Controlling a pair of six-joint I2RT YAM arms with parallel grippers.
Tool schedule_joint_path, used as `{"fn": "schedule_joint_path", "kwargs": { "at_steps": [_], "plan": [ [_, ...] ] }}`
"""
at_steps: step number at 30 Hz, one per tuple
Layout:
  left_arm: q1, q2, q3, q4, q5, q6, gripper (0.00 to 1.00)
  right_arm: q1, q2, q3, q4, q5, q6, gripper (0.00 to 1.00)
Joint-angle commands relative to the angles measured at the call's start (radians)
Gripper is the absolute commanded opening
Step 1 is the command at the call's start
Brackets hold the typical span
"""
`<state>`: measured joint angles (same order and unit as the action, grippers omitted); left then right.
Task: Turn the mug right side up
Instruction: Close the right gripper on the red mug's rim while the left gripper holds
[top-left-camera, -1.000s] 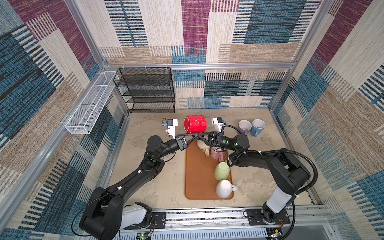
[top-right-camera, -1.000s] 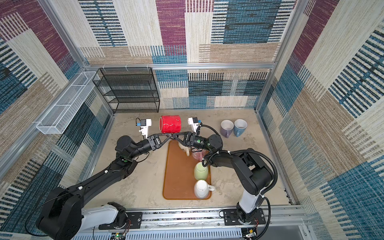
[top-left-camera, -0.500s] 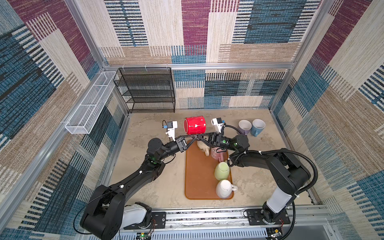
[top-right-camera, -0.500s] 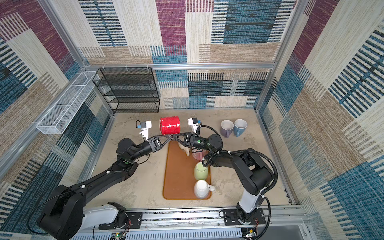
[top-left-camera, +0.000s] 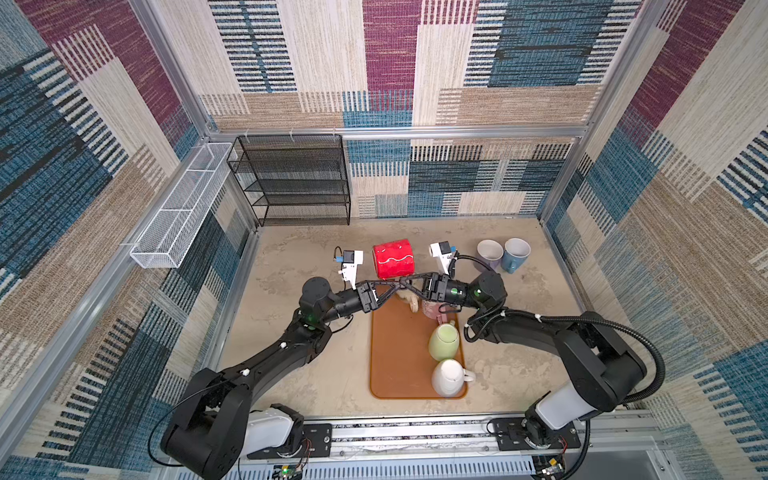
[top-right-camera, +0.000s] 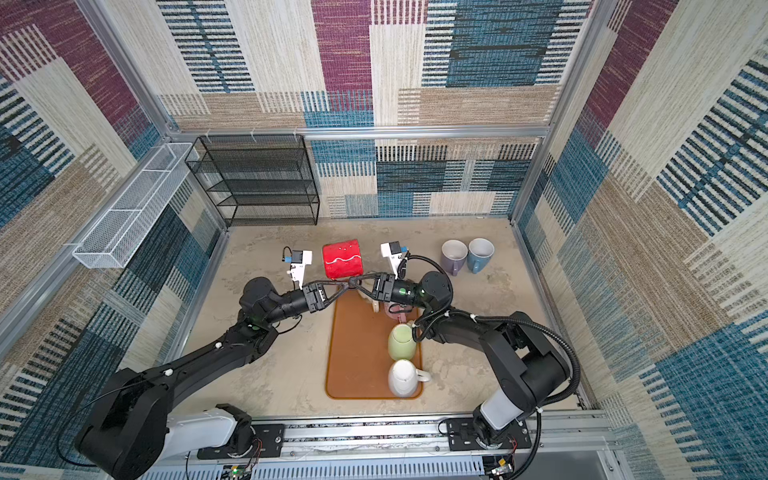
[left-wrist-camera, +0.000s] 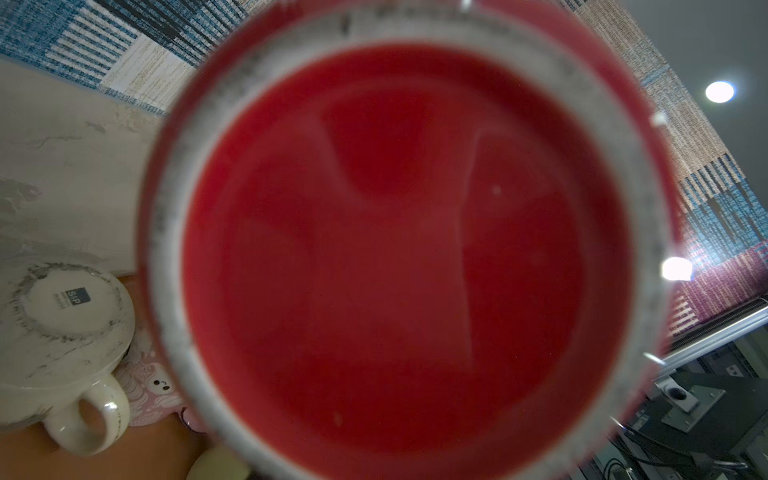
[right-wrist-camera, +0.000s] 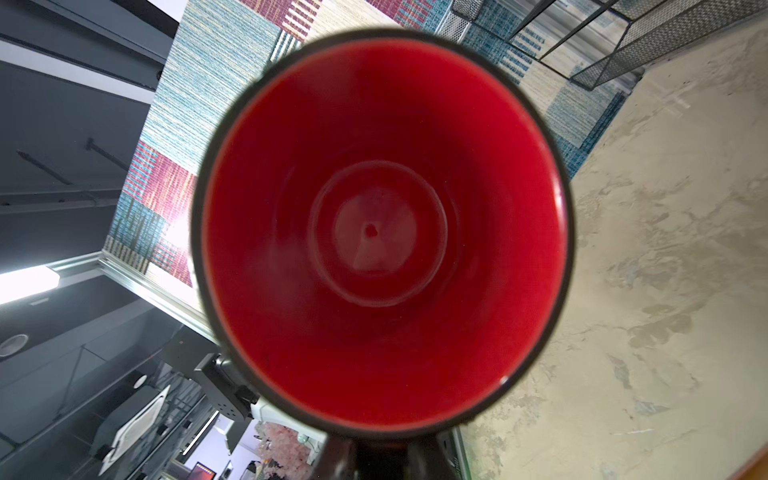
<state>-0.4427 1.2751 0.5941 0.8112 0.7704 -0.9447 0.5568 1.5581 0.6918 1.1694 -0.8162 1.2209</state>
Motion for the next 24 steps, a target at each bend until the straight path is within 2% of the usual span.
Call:
{"fn": "schedule_joint_path", "kwargs": {
  "at_steps": [1, 18, 24],
  "plan": [
    [-0.012, 0.013, 0.016, -0.119, 0.014, 0.065, 0.5, 0.0, -0.037, -0.008, 0.086, 0.026, -0.059, 0.0],
    [-0.027, -0.06, 0.032, -0.323, -0.053, 0.172, 0.64, -0.027, -0.1, -0.072, 0.048, 0.039, -0.085, 0.0],
    [-0.028, -0.082, 0.039, -0.368, -0.068, 0.198, 0.65, -0.038, -0.119, -0.086, 0.035, 0.04, -0.092, 0.0]
  ]
}}
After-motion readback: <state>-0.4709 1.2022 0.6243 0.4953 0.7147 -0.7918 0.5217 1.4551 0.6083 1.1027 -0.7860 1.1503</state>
